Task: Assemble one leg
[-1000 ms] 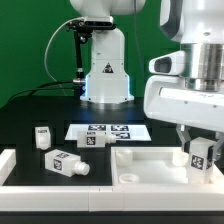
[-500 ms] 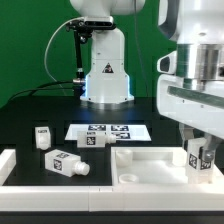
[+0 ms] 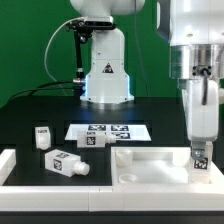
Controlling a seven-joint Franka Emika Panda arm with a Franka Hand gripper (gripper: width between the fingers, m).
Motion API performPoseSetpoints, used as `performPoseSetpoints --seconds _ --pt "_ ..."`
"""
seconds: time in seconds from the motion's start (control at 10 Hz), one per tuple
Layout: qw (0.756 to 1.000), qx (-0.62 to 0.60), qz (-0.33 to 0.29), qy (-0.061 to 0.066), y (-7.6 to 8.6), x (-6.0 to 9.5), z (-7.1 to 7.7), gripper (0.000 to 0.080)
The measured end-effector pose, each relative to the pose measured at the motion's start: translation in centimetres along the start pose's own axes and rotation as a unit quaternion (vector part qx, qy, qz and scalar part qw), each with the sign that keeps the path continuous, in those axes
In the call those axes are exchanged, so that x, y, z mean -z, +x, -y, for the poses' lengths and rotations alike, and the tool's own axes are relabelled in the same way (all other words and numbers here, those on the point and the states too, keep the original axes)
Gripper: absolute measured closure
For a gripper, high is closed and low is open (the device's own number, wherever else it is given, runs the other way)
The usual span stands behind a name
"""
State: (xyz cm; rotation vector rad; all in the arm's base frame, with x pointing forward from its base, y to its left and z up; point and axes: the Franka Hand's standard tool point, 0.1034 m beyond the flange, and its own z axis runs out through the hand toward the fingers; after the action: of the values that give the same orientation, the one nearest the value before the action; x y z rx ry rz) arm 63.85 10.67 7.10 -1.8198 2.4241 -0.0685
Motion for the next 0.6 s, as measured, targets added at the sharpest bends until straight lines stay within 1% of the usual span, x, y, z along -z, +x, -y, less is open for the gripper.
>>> performPoseSetpoints --seconds 0.2,0.4,0.5,0.6 --pt "0.999 -0.032 0.0 0.0 -0.01 0.0 -0.03 0.0512" --pt "1.0 -0.02 -0.001 0.0 -0.01 -0.02 -0.04 0.0512" --pt "1.0 -0.018 -0.001 0.0 -0.03 -0.05 -0.07 0.0411" --pt "1.0 -0.007 0.0 0.001 -0.11 0.12 0.01 0.0276"
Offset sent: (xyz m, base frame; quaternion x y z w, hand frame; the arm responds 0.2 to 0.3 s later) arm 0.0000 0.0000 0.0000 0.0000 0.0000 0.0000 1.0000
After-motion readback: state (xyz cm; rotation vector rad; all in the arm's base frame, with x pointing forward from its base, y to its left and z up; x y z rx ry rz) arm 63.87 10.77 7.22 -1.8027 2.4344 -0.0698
